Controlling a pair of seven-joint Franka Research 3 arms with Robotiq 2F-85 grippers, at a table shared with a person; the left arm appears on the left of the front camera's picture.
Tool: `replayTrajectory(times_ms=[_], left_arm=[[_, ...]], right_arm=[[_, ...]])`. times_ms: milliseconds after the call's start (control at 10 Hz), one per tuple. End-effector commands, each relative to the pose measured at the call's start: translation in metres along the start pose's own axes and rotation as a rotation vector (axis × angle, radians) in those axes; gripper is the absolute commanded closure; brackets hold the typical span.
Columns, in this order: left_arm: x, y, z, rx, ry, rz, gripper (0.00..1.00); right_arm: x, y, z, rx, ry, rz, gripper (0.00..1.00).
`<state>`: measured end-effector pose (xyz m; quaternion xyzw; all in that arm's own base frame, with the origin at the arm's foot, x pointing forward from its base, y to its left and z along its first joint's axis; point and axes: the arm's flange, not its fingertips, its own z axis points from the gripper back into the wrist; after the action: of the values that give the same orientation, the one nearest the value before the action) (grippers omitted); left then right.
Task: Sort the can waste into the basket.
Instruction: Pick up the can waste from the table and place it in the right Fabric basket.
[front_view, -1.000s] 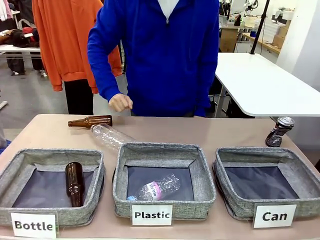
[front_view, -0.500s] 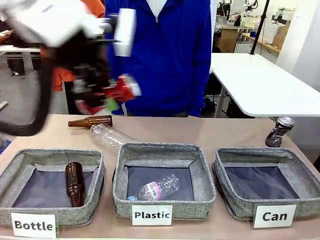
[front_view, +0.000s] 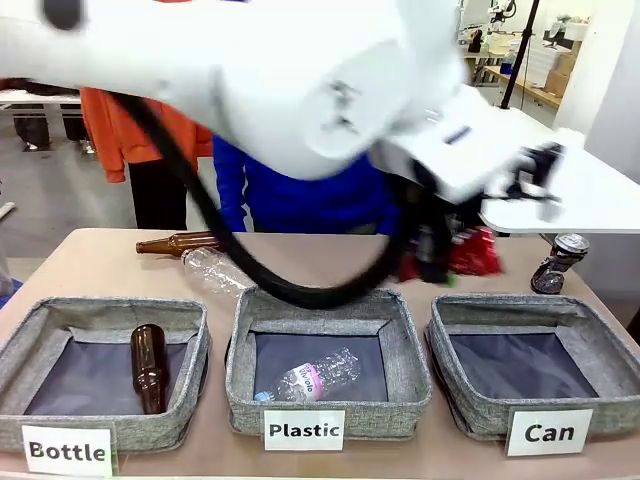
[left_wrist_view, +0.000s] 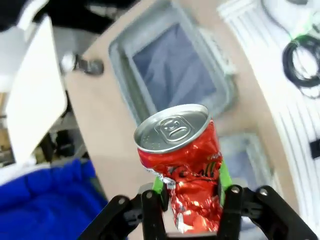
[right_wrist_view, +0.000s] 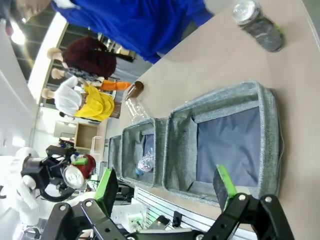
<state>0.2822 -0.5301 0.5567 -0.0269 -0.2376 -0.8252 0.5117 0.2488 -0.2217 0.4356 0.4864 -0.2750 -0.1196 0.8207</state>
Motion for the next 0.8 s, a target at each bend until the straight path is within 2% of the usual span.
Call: replayTrajectory(times_ms=[0,100,200,300,400,500,700], left_arm=[[0.043,0.027,-0.029,0.052,-0.040,-0.026,0.55],[0.063,0.031,-0.050,0.066,-0.066,-0.038,0.55],[0.074,0.040,-0.069,0.116,-0.063,-0.042,0.55],[0.082,0.047,-0.088,0.081,-0.053,-0.040,0.55],[0.088,0.053,-0.108,0.094,-0.029,-0.057,0.55],[0.094,0.062,-0.131,0.068,0.016,-0.045,0.55],[0.098,0.081,-0.159,-0.030,0.065,-0.012,0.55]], right_arm=[[-0.016,-0.012,0.063,-0.040,0.013,-0.057,0.00],[-0.030,-0.022,0.094,-0.069,-0.010,-0.081,0.00],[-0.042,-0.030,0.112,-0.047,-0.033,-0.103,0.00],[-0.054,-0.037,0.124,-0.042,-0.055,-0.116,0.00],[-0.061,-0.040,0.135,-0.076,-0.051,-0.109,0.00],[-0.067,-0.039,0.148,-0.062,-0.099,-0.099,0.00],[-0.064,-0.038,0.132,-0.067,-0.073,-0.122,0.00]])
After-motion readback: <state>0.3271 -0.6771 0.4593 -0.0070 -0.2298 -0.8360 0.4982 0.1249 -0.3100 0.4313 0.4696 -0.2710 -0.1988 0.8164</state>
